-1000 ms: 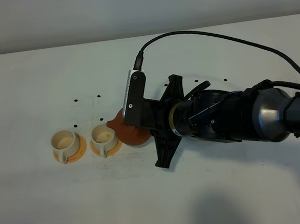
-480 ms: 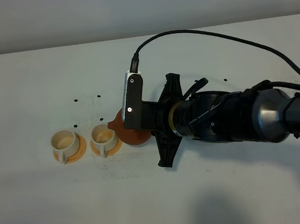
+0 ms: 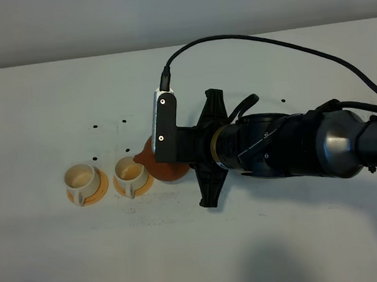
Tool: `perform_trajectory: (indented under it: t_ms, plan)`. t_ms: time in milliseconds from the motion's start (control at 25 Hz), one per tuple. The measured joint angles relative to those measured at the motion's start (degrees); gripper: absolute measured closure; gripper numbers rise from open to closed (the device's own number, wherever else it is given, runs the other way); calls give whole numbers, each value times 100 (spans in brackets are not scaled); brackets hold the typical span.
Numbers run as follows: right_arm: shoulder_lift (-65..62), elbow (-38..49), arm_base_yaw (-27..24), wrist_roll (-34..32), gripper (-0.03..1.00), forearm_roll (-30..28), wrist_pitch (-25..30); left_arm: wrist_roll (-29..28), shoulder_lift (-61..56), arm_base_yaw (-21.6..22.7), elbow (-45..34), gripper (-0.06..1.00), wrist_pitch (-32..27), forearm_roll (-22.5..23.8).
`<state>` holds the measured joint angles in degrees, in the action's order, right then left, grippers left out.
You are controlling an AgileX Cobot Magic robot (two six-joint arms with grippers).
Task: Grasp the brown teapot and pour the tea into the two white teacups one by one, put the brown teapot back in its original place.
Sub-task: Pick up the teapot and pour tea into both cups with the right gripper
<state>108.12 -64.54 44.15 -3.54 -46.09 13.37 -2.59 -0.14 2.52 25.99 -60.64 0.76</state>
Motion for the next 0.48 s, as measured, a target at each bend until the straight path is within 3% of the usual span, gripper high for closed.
perform_trajectory:
  t_ms: [480]
  plan:
    - [0, -35, 68, 19, 86, -197, 22, 0, 0, 0, 0, 62, 0, 0]
